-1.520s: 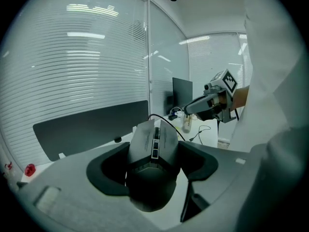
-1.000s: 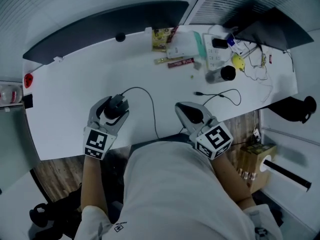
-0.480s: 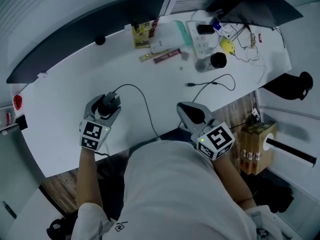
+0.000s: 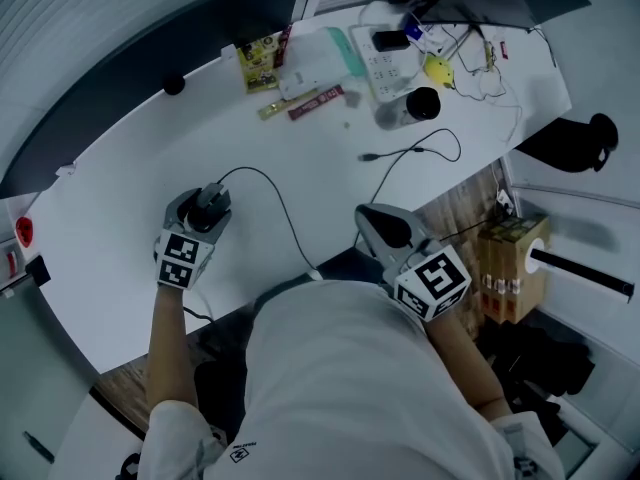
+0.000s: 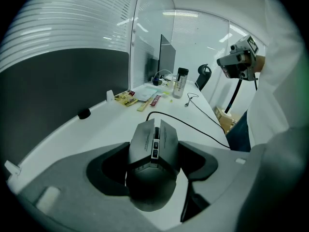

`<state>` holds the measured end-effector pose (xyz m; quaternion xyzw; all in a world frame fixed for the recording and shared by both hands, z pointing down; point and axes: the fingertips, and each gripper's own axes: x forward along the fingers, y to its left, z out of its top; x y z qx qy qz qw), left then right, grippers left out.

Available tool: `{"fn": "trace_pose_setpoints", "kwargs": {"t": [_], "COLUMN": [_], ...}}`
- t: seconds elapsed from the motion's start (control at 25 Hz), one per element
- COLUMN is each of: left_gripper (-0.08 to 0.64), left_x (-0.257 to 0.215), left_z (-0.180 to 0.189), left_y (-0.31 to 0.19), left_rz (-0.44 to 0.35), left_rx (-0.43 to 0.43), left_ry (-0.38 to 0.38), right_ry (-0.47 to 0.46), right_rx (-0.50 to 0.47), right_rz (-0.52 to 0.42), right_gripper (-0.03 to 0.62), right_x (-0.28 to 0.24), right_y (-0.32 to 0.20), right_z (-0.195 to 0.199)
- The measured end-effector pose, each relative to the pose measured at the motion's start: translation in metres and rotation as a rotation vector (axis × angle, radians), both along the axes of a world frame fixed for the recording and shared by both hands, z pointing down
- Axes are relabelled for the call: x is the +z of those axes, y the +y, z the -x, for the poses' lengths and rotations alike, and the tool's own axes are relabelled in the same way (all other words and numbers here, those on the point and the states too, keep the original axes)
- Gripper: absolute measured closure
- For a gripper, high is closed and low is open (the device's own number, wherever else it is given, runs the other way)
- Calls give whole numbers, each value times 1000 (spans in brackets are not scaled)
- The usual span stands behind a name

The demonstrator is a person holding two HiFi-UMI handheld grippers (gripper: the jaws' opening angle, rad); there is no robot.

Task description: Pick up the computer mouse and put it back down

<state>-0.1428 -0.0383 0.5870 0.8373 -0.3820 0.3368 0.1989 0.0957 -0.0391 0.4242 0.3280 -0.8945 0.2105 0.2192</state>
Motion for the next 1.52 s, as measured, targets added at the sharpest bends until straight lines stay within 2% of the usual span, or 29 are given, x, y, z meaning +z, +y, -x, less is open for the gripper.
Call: {"fn": "trace_pose_setpoints", "kwargs": {"t": [0.4,0.72,1.16,1.52], "left_gripper": [245,245,244,244], "left_x": [38,57,73,79], "left_z": [-3,-3,0,2], "left_y": [1,2,3,-1], "left_rz": [74,110,132,123], "left_rx": [44,87,124,143], "left_ry": [-17,-64,-116,-128], "right_ry": [18,21,25,28], "right_rx": [49,69,81,78], "right_rz": [18,26,37,36], "right_gripper": [589,589,589,589], "right_x": [6,8,11,11], "right_y": [3,3,4,4], "right_z": [-8,-10,-11,-10]}}
